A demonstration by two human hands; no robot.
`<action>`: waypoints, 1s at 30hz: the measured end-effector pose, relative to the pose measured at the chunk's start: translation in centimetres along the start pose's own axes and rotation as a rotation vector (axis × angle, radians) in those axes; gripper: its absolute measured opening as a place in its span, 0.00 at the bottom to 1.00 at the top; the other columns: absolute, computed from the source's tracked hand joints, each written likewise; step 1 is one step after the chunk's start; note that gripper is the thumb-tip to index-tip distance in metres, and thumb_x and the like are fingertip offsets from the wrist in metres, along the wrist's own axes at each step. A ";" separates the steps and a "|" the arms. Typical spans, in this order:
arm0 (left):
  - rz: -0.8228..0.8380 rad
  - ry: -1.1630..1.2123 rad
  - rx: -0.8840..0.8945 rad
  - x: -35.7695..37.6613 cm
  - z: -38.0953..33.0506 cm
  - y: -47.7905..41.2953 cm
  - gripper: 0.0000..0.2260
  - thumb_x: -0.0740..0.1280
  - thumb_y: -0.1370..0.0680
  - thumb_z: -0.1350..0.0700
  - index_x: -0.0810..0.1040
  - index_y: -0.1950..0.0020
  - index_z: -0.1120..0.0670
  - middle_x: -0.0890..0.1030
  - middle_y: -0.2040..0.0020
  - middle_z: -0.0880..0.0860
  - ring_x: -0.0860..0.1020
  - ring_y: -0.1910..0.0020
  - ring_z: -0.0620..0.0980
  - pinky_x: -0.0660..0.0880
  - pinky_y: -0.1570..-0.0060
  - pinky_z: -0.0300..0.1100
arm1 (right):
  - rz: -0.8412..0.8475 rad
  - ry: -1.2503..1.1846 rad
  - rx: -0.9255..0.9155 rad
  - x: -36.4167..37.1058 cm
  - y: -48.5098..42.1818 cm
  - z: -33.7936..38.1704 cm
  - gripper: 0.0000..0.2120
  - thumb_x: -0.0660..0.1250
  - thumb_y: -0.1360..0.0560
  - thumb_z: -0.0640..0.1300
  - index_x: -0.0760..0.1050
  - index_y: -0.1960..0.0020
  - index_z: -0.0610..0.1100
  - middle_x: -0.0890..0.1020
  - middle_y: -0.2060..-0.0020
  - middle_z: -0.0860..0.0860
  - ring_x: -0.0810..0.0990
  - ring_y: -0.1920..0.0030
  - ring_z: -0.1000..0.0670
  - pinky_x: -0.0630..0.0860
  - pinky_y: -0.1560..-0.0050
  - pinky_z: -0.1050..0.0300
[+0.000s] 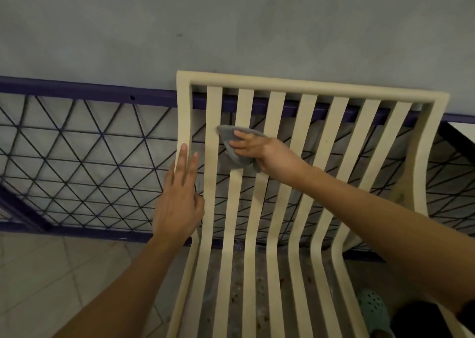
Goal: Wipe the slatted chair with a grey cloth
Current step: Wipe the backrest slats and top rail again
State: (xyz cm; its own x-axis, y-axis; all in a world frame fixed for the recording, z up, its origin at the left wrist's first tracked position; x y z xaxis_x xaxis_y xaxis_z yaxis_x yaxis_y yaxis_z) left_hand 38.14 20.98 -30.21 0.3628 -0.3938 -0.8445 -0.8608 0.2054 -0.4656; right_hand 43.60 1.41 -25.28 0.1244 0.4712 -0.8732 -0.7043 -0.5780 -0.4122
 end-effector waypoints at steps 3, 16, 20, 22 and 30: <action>0.010 -0.004 -0.017 0.0 0.1 0.0 0.40 0.66 0.24 0.58 0.44 0.20 0.49 0.35 0.21 0.46 0.62 0.28 0.57 0.74 0.65 0.37 | 0.133 0.136 -0.047 -1.7 -0.5 0.5 0.22 0.70 0.33 0.22 0.79 0.40 0.34 0.78 0.36 0.41 0.69 0.29 0.39 0.70 0.33 0.35; 0.056 -0.072 -0.033 0.1 -0.2 0.2 0.38 0.67 0.25 0.56 0.50 0.20 0.51 0.34 0.21 0.48 0.70 0.40 0.58 0.73 0.61 0.43 | 0.014 0.171 -0.071 -1.5 -0.1 0.2 0.16 0.70 0.31 0.26 0.82 0.45 0.35 0.81 0.39 0.40 0.72 0.31 0.37 0.68 0.30 0.41; 0.057 -0.075 -0.032 0.1 -0.3 0.2 0.37 0.68 0.25 0.57 0.53 0.20 0.52 0.35 0.21 0.49 0.70 0.38 0.59 0.75 0.59 0.46 | 0.098 0.078 -0.087 2.9 1.9 -0.3 0.20 0.67 0.32 0.22 0.81 0.43 0.34 0.78 0.37 0.38 0.71 0.31 0.33 0.68 0.32 0.33; 0.053 -0.086 -0.026 0.1 -0.3 0.3 0.37 0.68 0.25 0.56 0.53 0.21 0.52 0.35 0.21 0.49 0.70 0.36 0.60 0.76 0.56 0.47 | 0.151 0.171 -0.085 4.5 2.9 -0.2 0.24 0.69 0.33 0.23 0.80 0.40 0.39 0.78 0.35 0.42 0.70 0.29 0.39 0.69 0.31 0.37; 0.061 -0.114 -0.026 0.1 -0.4 0.3 0.36 0.68 0.25 0.56 0.53 0.21 0.50 0.34 0.21 0.50 0.69 0.36 0.59 0.74 0.58 0.44 | 0.345 0.397 -0.213 10.1 6.5 -0.1 0.32 0.72 0.36 0.28 0.76 0.33 0.43 0.74 0.30 0.48 0.66 0.26 0.47 0.54 0.25 0.49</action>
State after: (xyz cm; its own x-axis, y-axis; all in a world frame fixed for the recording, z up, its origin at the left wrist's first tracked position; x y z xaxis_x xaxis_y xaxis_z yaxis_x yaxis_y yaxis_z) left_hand 37.84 20.66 -30.33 0.3466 -0.2765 -0.8963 -0.8908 0.2023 -0.4069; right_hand 40.33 2.34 -36.84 0.1940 -0.0320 -0.9805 -0.5994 -0.7951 -0.0927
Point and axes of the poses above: each hand's wrist, its own y-axis away from the middle knuckle, its own x-axis out of the palm, z = x × y, the point moved 6 cm from there along -y, towards the middle knuckle
